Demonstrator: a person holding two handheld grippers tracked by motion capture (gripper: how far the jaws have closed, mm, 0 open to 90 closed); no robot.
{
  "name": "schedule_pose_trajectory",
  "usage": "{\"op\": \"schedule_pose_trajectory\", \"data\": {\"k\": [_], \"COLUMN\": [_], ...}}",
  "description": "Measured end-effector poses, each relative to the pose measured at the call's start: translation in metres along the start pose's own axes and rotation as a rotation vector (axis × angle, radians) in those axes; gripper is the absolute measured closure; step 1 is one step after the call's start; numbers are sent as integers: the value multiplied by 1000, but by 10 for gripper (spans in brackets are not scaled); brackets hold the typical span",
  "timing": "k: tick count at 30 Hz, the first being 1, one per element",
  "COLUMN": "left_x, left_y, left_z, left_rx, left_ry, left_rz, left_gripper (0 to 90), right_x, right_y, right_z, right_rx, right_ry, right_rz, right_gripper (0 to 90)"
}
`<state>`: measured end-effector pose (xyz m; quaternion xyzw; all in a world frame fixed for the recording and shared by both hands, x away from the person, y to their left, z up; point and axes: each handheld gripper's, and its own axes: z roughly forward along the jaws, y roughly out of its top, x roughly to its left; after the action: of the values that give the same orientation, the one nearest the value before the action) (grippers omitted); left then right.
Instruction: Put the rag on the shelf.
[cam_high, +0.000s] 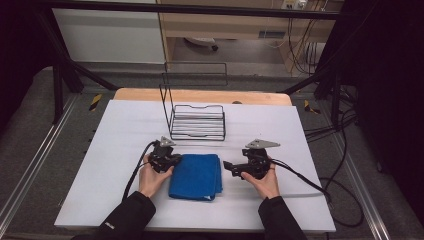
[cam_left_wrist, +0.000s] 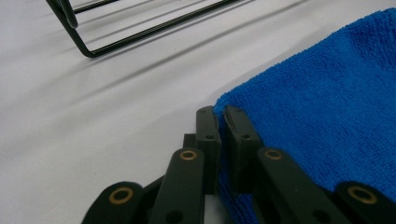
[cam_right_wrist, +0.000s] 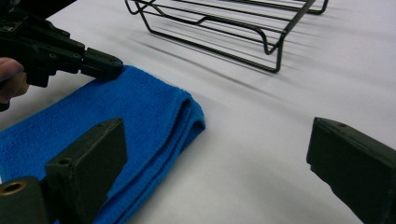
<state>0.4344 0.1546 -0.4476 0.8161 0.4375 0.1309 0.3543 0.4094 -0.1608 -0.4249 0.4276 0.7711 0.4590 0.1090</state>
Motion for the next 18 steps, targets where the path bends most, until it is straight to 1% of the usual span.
{"op": "schedule_pose_trajectory", "data": {"k": [3,6,8,9,10,12,13,15,18], "left_x": [1,0,0,1,1,2,2,2,2], "left_y": [-1,-1,-1,-1,-1,-1,-2,-2,-2], "left_z": [0,0,0,0,0,0,0,0,0], "left_rx": [-3,-5,-8,-9,-9,-10,-10,-12,-15], "left_ry": [-6,-3,-7,-9,-11,-15,-18,-22,-22], "left_rz": [-1,9,10,9,8,7,7,5,5], "left_gripper": [843,843,843,843,843,842,842,842,842], "right_x": [5,7,9,9,10,11,12,14,16], "right_y": [5,9,11,12,13,12,12,11,9], "right_z": [11,23,31,36,40,48,51,56,62], "right_rx": [22,32,41,57,70,80,93,111,132], "right_ry": [2,-1,11,6,4,1,7,2,13], "right_rz": [-8,-18,4,9,2,2,6,3,2], "right_gripper": [104,225,282,298,328,395,426,481,538]}}
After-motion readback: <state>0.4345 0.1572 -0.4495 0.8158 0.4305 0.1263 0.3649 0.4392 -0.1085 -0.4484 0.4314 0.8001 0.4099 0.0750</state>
